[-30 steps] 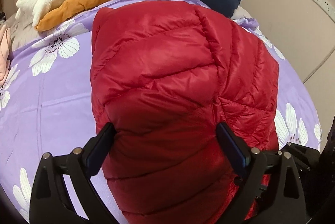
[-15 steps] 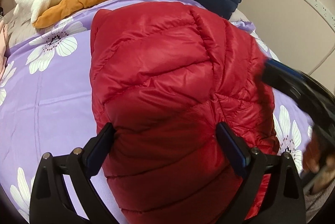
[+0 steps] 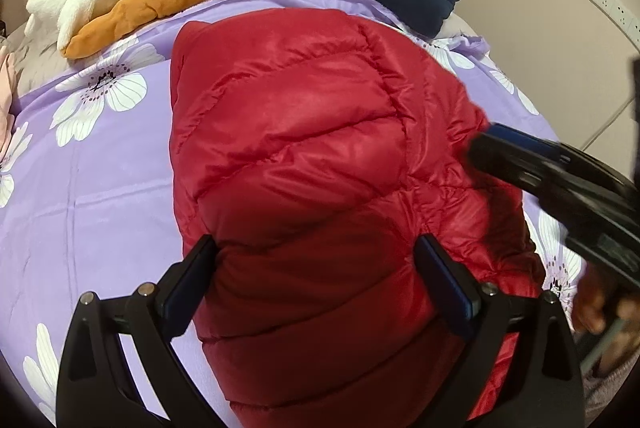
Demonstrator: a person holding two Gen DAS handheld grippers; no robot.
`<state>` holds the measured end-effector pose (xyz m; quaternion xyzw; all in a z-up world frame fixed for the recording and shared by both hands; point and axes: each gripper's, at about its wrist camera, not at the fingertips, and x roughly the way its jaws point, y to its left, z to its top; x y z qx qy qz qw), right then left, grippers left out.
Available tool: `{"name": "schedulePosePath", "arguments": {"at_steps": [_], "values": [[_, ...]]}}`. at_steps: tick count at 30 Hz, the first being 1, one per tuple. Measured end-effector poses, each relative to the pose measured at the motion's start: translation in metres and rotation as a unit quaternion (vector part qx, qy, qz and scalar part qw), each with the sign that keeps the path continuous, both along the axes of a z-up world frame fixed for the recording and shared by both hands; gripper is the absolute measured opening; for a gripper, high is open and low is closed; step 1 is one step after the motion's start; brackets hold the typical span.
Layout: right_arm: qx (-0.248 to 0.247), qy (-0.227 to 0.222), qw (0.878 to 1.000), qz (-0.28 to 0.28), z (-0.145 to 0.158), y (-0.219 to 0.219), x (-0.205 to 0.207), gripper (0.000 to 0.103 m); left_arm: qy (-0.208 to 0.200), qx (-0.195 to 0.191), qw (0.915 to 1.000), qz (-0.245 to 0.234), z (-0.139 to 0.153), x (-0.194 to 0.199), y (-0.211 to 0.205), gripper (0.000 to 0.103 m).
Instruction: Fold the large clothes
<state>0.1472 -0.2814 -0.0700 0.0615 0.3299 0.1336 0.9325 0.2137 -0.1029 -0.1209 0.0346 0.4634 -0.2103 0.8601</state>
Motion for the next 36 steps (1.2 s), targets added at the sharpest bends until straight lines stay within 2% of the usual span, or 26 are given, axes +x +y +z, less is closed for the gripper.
{"name": "schedulePosePath", "arguments": {"at_steps": [5,8,13,16,19,22,24,26,29,31,33,36], "values": [[0.004,-0.027,0.999,0.045,0.008,0.014,-0.05,0.039,-0.003,-0.002,1.0,0.002,0.001,-0.004,0.0,0.098],[-0.027,-0.014,0.998,0.049,-0.005,0.022,-0.062,0.039,-0.005,-0.002,1.0,0.001,0.001,-0.006,0.001,0.098],[-0.074,0.028,0.996,0.042,-0.04,0.029,-0.056,0.039,-0.007,0.0,1.0,-0.002,-0.001,-0.006,0.0,0.098],[-0.069,0.037,0.996,0.041,-0.051,0.029,-0.05,0.039,-0.013,0.01,0.9999,-0.005,-0.003,-0.008,-0.002,0.098],[-0.06,0.04,0.997,0.039,-0.048,0.027,-0.049,0.039,-0.013,0.007,0.9999,-0.002,0.0,-0.01,0.002,0.097],[-0.03,0.031,0.998,0.036,-0.036,0.022,-0.056,0.045,-0.009,-0.03,0.9994,0.014,0.009,-0.014,0.021,0.096],[0.005,0.023,0.999,0.031,-0.028,0.015,-0.06,0.057,-0.011,-0.07,0.997,0.031,0.017,-0.017,0.042,0.097],[0.038,0.011,0.999,0.007,-0.02,0.003,-0.062,0.082,-0.007,-0.115,0.992,0.052,0.02,-0.015,0.068,0.099],[0.071,-0.003,0.997,-0.036,-0.012,-0.012,-0.064,0.097,0.018,-0.154,0.9849,0.078,0.013,-0.004,0.095,0.101],[0.1,-0.002,0.993,-0.067,-0.012,-0.026,-0.059,0.101,0.044,-0.183,0.9781,0.089,0.003,0.005,0.111,0.101],[0.128,0.025,0.988,-0.085,-0.02,-0.037,-0.047,0.102,0.069,-0.209,0.9713,0.09,-0.009,0.012,0.118,0.101],[0.175,0.07,0.977,-0.098,-0.037,-0.052,-0.032,0.102,0.121,-0.26,0.9553,0.071,-0.029,0.024,0.12,0.101]]}}
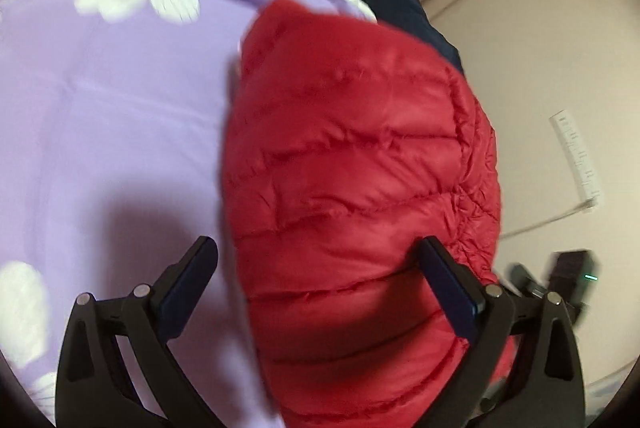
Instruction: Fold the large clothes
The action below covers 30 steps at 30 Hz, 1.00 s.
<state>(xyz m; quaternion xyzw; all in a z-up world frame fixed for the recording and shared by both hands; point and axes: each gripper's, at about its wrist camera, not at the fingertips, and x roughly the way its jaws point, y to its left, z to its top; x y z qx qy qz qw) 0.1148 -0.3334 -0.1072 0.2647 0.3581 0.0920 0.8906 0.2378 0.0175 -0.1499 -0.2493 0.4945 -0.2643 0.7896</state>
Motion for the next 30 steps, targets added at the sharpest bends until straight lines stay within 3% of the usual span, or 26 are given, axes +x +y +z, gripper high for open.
{"name": "schedulePosePath", "arguments": {"at_steps": [6,9,12,16,20,30], "values": [[0.138,0.06,0.989,-0.007,-0.047,-0.023,0.021,0.102,0.044,-0.067,0.9964,-0.026,-0.026,0.015,-0.008,0.103],[0.171,0.083,0.982,0.007,-0.06,-0.017,0.032,0.102,0.066,-0.084,0.9936,-0.036,-0.037,0.021,-0.015,0.103],[0.17,0.089,0.981,0.032,-0.062,-0.004,0.044,0.102,0.073,-0.098,0.9921,-0.03,-0.039,0.025,-0.016,0.103],[0.167,0.064,0.981,0.078,-0.049,0.019,0.05,0.093,0.048,-0.079,0.9951,-0.037,-0.025,0.019,-0.022,0.095],[0.177,0.027,0.977,0.114,-0.031,0.039,0.056,0.071,0.017,-0.062,0.9976,-0.024,-0.006,0.013,-0.012,0.089],[0.211,-0.022,0.959,0.188,-0.008,0.113,0.119,0.07,-0.032,-0.023,0.9986,0.035,0.042,0.025,0.054,0.088]]}}
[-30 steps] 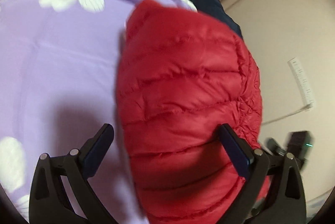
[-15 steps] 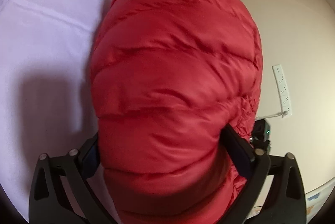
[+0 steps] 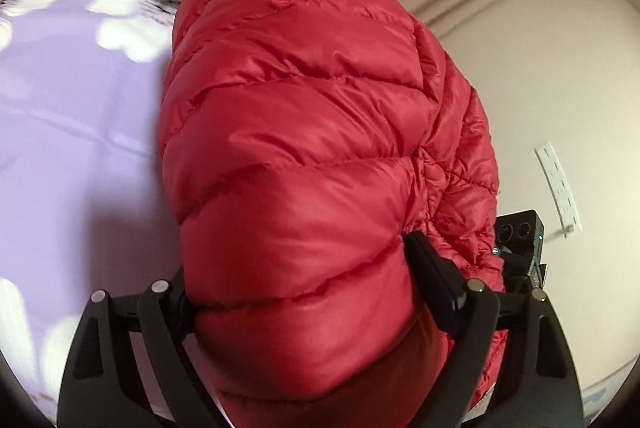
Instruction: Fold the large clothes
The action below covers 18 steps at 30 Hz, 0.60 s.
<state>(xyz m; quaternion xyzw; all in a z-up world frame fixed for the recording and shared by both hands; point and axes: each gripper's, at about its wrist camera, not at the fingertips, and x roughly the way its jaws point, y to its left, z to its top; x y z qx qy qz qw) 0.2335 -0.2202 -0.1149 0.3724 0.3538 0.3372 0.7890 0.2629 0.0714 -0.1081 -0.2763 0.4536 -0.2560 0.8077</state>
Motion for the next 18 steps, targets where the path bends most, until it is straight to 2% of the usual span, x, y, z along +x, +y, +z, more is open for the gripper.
{"name": "schedulePosePath", "arguments": {"at_steps": [2,4,7,10,13,16,18], "values": [[0.013,-0.01,1.0,0.015,0.001,0.016,0.011,0.071,-0.001,0.003,0.9999,0.016,-0.001,0.006,0.014,0.088],[0.002,-0.007,1.0,0.022,-0.005,0.032,0.022,0.071,0.007,0.013,0.9994,0.03,-0.008,0.012,0.025,0.088],[-0.027,0.032,0.999,0.012,-0.026,0.04,0.031,0.071,0.038,0.024,0.9979,0.047,-0.03,0.02,0.034,0.089],[-0.036,0.062,0.997,-0.005,-0.045,0.025,0.022,0.071,0.059,0.029,0.9964,0.053,-0.047,0.02,0.035,0.091],[-0.041,0.074,0.996,-0.028,-0.045,0.007,0.013,0.071,0.051,0.051,0.9961,0.051,-0.044,0.019,0.031,0.092],[-0.092,0.034,0.993,-0.059,-0.017,0.0,-0.002,0.071,0.041,0.082,0.9941,0.057,-0.027,0.02,0.03,0.092],[-0.147,-0.015,0.985,-0.091,0.013,0.0,-0.021,0.071,0.024,0.107,0.9919,0.063,-0.014,0.011,0.031,0.091]]}}
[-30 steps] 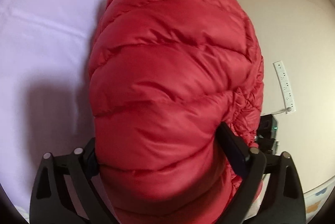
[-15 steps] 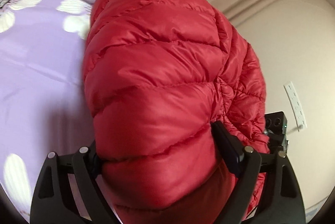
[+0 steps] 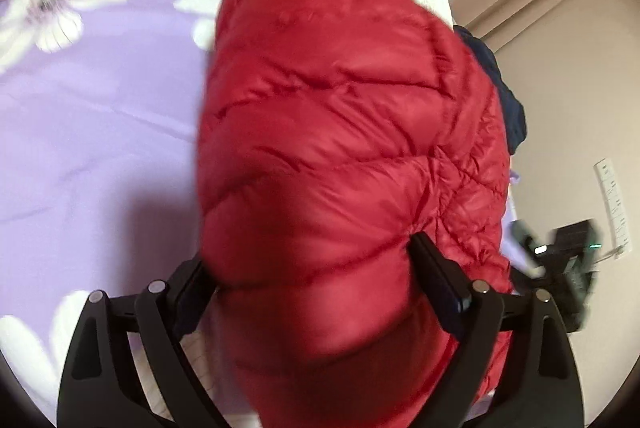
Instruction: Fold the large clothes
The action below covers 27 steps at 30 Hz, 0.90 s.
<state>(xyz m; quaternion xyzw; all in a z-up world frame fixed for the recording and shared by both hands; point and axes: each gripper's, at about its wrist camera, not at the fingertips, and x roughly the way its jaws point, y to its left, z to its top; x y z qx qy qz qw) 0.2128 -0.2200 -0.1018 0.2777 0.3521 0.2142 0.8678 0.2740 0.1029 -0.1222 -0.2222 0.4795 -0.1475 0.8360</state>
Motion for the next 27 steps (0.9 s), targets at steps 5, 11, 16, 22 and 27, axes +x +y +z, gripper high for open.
{"name": "schedulePosePath", "arguments": {"at_steps": [5,11,16,22,27], "values": [[-0.097,-0.093,0.99,0.045,0.05,0.043,-0.031,0.071,-0.068,0.057,0.9961,0.008,0.038,-0.04,0.005,0.09],[-0.149,-0.135,0.97,0.139,0.051,0.113,-0.042,0.054,-0.098,0.103,0.9889,-0.044,0.047,-0.071,-0.013,0.06],[-0.207,-0.064,0.965,0.148,0.006,0.124,-0.022,0.044,-0.079,0.137,0.9845,-0.076,0.014,-0.076,-0.025,0.049],[-0.207,-0.052,0.968,0.131,0.01,0.109,-0.038,0.045,-0.085,0.152,0.9834,-0.051,0.022,-0.078,-0.018,0.077],[-0.244,-0.093,0.961,0.096,0.052,0.103,-0.084,0.072,-0.115,0.174,0.9776,-0.025,0.06,-0.111,-0.02,0.091]]}}
